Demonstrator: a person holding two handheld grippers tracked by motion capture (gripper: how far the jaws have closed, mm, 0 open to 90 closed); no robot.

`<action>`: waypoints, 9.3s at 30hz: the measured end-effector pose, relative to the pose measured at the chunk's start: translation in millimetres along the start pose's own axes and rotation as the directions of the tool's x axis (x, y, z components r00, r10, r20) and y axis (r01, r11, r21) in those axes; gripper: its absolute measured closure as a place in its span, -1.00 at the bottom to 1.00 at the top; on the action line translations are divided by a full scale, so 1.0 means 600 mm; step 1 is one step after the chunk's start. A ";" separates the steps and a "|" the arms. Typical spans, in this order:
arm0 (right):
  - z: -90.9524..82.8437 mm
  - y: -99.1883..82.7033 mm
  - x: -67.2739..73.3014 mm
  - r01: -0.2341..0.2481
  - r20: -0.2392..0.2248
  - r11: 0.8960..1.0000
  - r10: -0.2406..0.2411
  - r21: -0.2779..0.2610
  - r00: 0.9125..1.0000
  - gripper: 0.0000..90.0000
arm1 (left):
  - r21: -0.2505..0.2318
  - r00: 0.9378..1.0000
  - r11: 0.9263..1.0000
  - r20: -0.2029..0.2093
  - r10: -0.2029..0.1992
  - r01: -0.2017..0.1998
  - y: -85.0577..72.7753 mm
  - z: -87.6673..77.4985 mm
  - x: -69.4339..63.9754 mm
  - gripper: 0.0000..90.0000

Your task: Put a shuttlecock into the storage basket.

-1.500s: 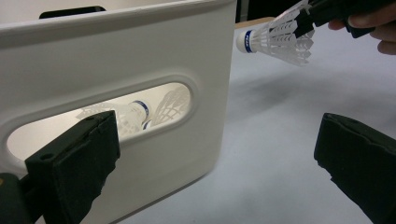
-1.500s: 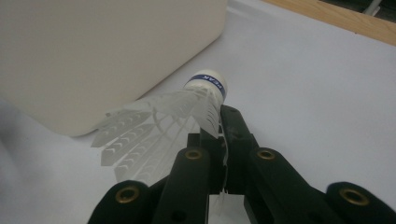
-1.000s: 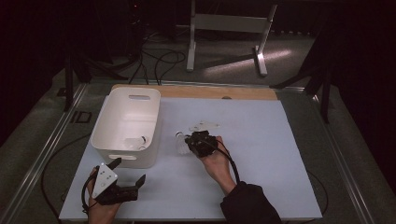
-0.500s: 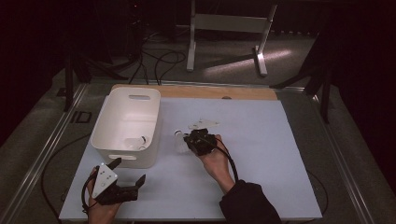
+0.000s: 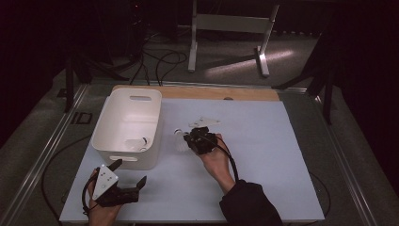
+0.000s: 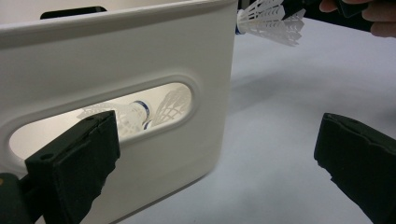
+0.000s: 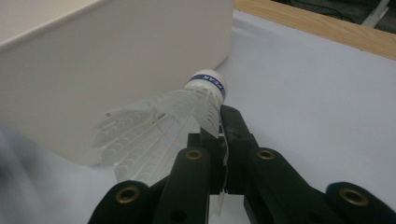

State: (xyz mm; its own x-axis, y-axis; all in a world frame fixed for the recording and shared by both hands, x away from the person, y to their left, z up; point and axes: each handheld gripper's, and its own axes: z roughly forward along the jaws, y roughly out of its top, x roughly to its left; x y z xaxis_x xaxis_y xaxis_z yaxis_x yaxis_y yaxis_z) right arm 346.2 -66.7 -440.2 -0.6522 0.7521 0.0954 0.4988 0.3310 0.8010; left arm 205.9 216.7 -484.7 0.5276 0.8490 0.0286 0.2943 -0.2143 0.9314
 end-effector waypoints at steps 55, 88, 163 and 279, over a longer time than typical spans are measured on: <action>0.004 0.046 -0.003 -0.027 -0.008 0.999 0.027 -0.018 1.000 0.99 | 0.000 1.000 1.000 0.000 -0.003 0.003 0.000 0.000 0.000 -0.99; 0.011 0.074 -0.015 -0.055 -0.003 0.997 0.055 -0.062 0.998 0.99 | -0.002 1.000 1.000 0.000 -0.003 0.003 0.001 -0.001 0.001 -0.99; 0.015 0.145 0.021 -0.039 -0.048 0.988 0.032 -0.148 0.998 0.99 | 0.001 1.000 1.000 0.001 0.000 0.000 0.001 0.001 0.001 -0.99; 0.005 0.107 0.035 0.028 -0.075 0.992 -0.037 -0.122 0.997 -0.74 | 0.002 1.000 1.000 -0.002 -0.002 0.002 0.001 0.001 0.001 -0.99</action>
State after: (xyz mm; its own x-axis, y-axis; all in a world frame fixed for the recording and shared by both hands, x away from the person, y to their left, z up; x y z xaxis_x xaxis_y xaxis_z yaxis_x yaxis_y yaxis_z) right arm 366.5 -27.7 -388.5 -0.7111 0.6945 0.1091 0.4068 0.2799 0.8696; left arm 206.9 216.7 -484.7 0.5258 0.8501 0.0275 0.2971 -0.2139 0.9306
